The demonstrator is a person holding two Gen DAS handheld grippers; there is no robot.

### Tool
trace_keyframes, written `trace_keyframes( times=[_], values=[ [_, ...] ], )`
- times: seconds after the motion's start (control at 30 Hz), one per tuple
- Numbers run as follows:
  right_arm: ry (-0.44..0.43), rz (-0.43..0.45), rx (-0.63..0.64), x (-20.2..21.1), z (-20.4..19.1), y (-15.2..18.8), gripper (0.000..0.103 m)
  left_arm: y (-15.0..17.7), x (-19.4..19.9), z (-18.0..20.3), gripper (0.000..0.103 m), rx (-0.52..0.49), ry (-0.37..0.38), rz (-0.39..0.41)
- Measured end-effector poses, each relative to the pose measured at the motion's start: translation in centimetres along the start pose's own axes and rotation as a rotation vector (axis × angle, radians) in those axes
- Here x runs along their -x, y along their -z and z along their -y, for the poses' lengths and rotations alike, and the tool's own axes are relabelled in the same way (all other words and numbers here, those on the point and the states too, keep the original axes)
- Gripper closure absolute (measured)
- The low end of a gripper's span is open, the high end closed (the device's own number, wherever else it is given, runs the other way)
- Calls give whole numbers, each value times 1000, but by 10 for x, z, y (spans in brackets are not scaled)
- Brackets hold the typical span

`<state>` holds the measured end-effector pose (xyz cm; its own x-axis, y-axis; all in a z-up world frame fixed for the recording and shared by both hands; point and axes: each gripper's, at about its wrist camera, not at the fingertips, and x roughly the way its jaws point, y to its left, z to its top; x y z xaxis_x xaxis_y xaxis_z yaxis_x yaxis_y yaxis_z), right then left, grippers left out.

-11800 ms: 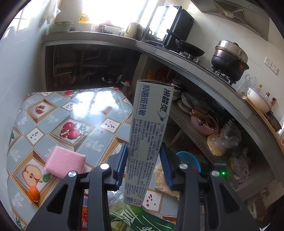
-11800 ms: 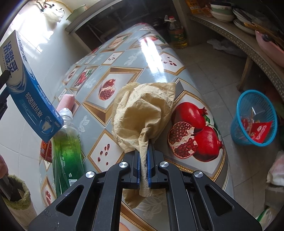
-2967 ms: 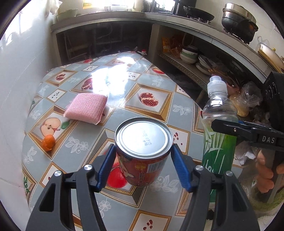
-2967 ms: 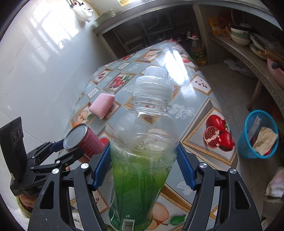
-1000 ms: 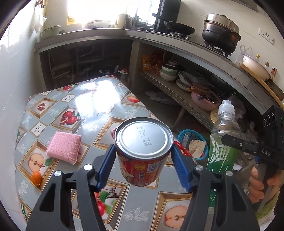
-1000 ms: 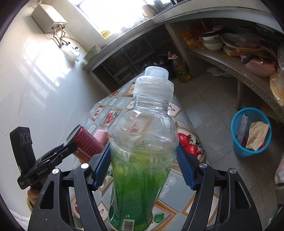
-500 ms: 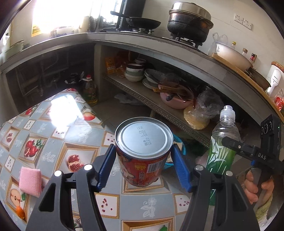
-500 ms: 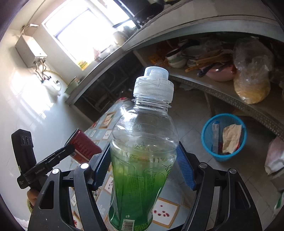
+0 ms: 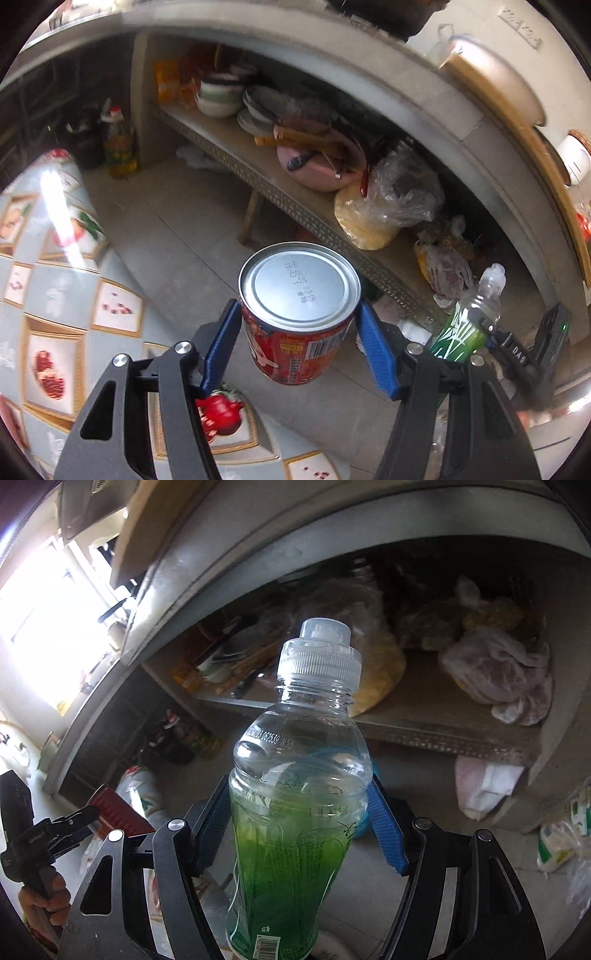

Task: Collect trash
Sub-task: 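Carry the red can over the blue wastebasket and open the left tool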

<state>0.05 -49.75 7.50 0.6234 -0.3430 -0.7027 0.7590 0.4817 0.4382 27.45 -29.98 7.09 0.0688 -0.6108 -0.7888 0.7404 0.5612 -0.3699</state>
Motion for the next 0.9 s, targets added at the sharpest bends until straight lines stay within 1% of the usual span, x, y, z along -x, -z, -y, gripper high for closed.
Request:
trace_keyframes(
  times=[0.1, 0.27, 0.43, 0.53, 0.63, 0.67, 0.7, 0.77, 0.83, 0.9],
  values=[
    [22, -18, -49, -18, 13, 4, 37, -11, -37, 1, 41, 20, 3, -71],
    [38, -27, -114, -55, 23, 4, 37, -26, -102, 13, 41, 7, -16, -169],
    [64, -51, -197, -102, 32, 0, 37, -41, -165, 20, 41, 23, -29, -245],
    [77, -56, -236, -121, 36, 0, 37, -51, -202, 26, 41, 29, -40, -281],
    [94, -54, -262, -137, 40, 0, 37, -56, -234, 27, 41, 54, -54, -313],
    [98, -56, -267, -141, 41, 1, 37, -57, -243, 26, 39, 68, -57, -319],
    [105, -60, -271, -145, 43, 3, 37, -57, -250, 24, 34, 83, -63, -327],
    [118, -68, -288, -156, 48, 4, 37, -56, -255, 19, 33, 111, -75, -339],
    [125, -74, -301, -161, 52, 7, 37, -54, -252, 15, 33, 132, -57, -340],
    [132, -73, -308, -162, 55, 9, 37, -53, -243, 12, 33, 120, -50, -327]
  ],
)
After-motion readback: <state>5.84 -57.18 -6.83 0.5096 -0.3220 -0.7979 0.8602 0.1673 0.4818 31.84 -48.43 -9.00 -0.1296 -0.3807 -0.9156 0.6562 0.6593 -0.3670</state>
